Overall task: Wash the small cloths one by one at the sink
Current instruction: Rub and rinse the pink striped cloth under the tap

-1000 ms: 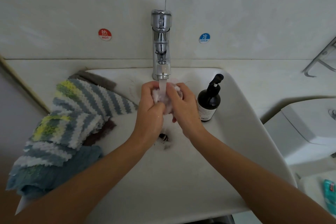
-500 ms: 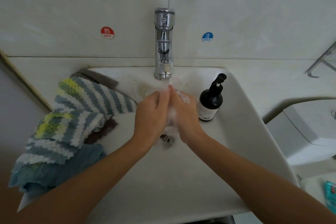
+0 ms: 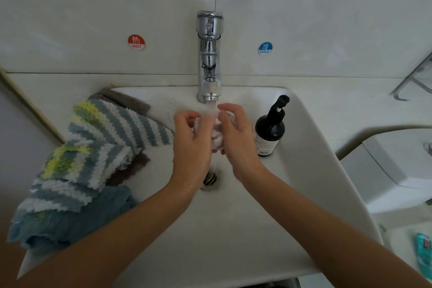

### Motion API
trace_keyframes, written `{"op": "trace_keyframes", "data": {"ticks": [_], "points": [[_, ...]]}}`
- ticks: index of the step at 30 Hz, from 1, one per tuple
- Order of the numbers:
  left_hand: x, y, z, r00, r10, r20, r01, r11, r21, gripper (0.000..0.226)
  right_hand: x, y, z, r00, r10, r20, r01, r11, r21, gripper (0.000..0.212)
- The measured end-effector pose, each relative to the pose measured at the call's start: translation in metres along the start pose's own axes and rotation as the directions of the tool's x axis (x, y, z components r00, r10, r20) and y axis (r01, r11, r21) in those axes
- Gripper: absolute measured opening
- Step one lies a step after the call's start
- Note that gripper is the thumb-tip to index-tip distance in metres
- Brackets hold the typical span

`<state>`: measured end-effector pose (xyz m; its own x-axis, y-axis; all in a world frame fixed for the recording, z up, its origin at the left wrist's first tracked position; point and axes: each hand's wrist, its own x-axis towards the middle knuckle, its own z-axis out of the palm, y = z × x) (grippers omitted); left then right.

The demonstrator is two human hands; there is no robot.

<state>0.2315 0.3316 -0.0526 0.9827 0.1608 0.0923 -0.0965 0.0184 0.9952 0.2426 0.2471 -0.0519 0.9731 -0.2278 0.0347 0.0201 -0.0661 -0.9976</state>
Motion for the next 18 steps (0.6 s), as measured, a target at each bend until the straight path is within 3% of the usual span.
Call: {"op": "trace_keyframes", "data": {"ticks": [4,9,14,18], "points": [[-0.007,-0.006,0.006,0.999,0.005,0.032,-0.005,1.0,0.016,0.017,0.003,0.002,-0.002,0.997,-0.017,-0.07,0.014,0.999,-0.038,0.019],[-0.001,-0.01,0.001,1.0,-0.008,0.013,0.006,0.995,0.1,0.013,-0.006,0.003,0.006,0.999,-0.052,-0.007,0.052,0.997,-0.056,0.02],[0.002,-0.011,0.0,1.0,0.004,0.0,-0.004,0.985,0.173,0.024,-0.006,0.001,0.011,1.0,0.012,-0.003,-0.012,0.996,-0.086,0.036],[0.004,-0.009,0.001,0.998,0.063,-0.014,-0.06,0.986,0.158,0.036,-0.001,-0.007,0.011,0.999,-0.034,0.034,0.041,0.966,-0.255,0.046]]}}
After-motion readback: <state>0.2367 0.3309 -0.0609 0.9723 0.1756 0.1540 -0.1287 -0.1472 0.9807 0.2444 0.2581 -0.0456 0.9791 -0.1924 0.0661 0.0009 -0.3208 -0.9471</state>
